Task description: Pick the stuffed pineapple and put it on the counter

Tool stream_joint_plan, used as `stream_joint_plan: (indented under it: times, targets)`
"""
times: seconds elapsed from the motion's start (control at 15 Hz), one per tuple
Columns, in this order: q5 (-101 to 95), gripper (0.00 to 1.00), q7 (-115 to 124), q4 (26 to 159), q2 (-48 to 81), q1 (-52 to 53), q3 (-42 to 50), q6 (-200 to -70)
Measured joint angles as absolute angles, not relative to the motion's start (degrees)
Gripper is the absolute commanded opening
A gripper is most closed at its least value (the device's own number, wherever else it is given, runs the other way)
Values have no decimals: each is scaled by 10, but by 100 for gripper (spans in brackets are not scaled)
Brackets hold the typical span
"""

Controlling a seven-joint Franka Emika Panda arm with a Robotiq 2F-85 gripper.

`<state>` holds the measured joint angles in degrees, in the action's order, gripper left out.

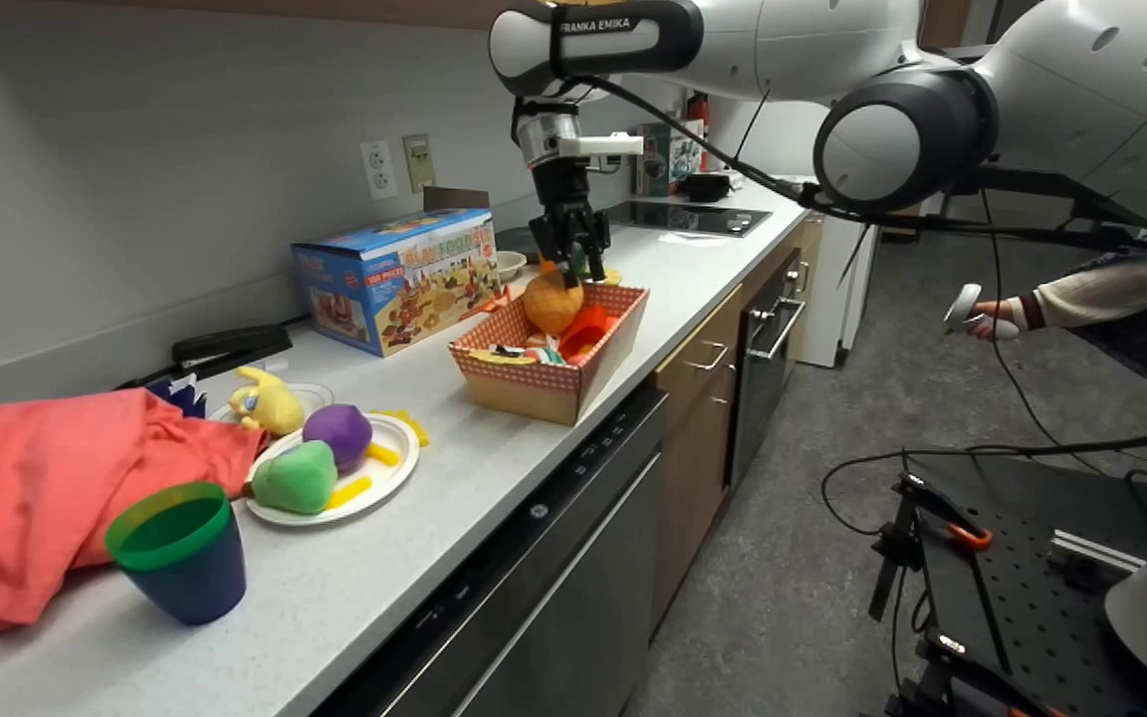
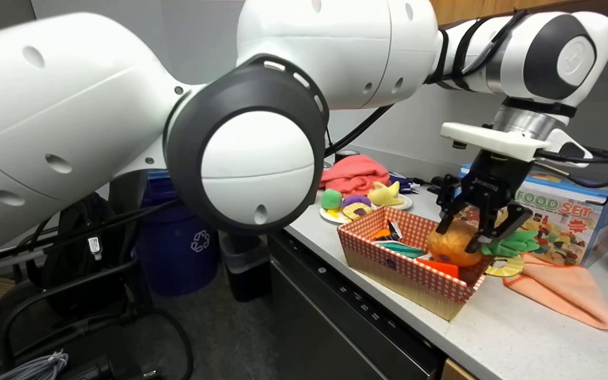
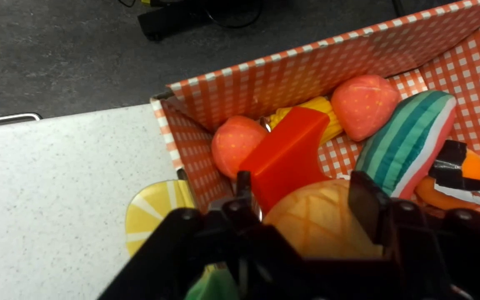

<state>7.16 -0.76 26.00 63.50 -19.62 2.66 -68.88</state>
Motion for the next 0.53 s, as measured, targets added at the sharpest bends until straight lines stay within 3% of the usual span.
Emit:
stream_joint_plan:
  times: [0.07, 0.53]
  targets:
    - [72, 100, -9, 260, 633, -197, 27, -689]
    - [72, 100, -9, 259, 620, -195, 24, -690]
